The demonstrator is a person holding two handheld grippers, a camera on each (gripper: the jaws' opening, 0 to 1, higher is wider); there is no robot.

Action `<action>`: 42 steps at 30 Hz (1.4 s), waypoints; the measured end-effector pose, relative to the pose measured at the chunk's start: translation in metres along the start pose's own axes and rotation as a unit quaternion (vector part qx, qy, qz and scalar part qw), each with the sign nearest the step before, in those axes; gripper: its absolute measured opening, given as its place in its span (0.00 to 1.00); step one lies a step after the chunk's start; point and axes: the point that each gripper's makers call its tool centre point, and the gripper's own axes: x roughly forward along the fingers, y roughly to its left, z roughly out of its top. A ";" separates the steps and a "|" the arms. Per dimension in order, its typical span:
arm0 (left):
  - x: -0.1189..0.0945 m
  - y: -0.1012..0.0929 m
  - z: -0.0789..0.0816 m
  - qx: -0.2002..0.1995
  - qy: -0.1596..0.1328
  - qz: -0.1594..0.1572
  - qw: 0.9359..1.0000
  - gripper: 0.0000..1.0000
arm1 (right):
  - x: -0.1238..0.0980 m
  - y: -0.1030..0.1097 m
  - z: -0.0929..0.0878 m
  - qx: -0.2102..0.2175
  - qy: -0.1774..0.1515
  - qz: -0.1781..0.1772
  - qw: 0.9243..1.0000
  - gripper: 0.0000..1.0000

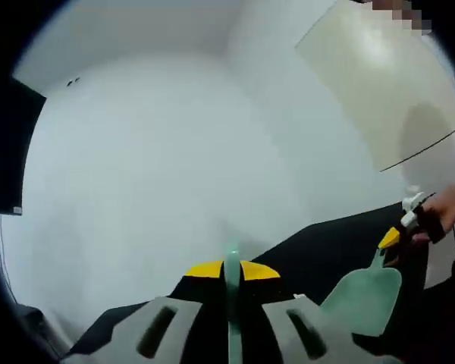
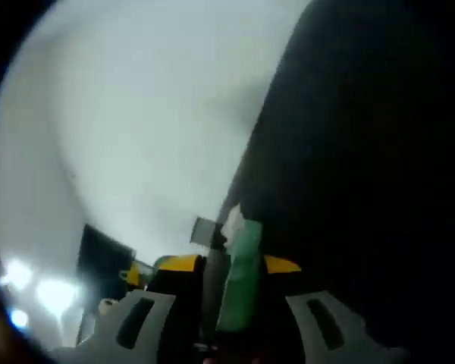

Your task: Pick up the broom and sweep the trash on the tabletop into the dustpan.

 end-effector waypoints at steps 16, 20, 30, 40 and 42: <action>0.066 0.001 -0.018 -0.015 0.010 -0.037 0.999 0.04 | -0.001 -0.017 0.049 0.060 -0.154 -0.018 0.986 0.12; 0.093 -0.006 -0.034 -0.011 0.026 -0.048 0.998 0.04 | -0.013 -0.015 0.055 0.048 -0.198 -0.025 0.979 0.12; 0.147 -0.023 -0.071 0.049 0.076 -0.029 0.996 0.04 | -0.010 -0.017 0.063 0.043 -0.236 -0.040 0.970 0.12; 0.171 -0.031 -0.085 0.024 0.103 -0.020 0.994 0.04 | 0.000 -0.036 0.098 0.051 -0.251 -0.048 0.966 0.12; 0.173 -0.037 -0.085 0.020 0.107 -0.025 0.994 0.04 | 0.002 -0.039 0.103 0.052 -0.252 -0.052 0.965 0.12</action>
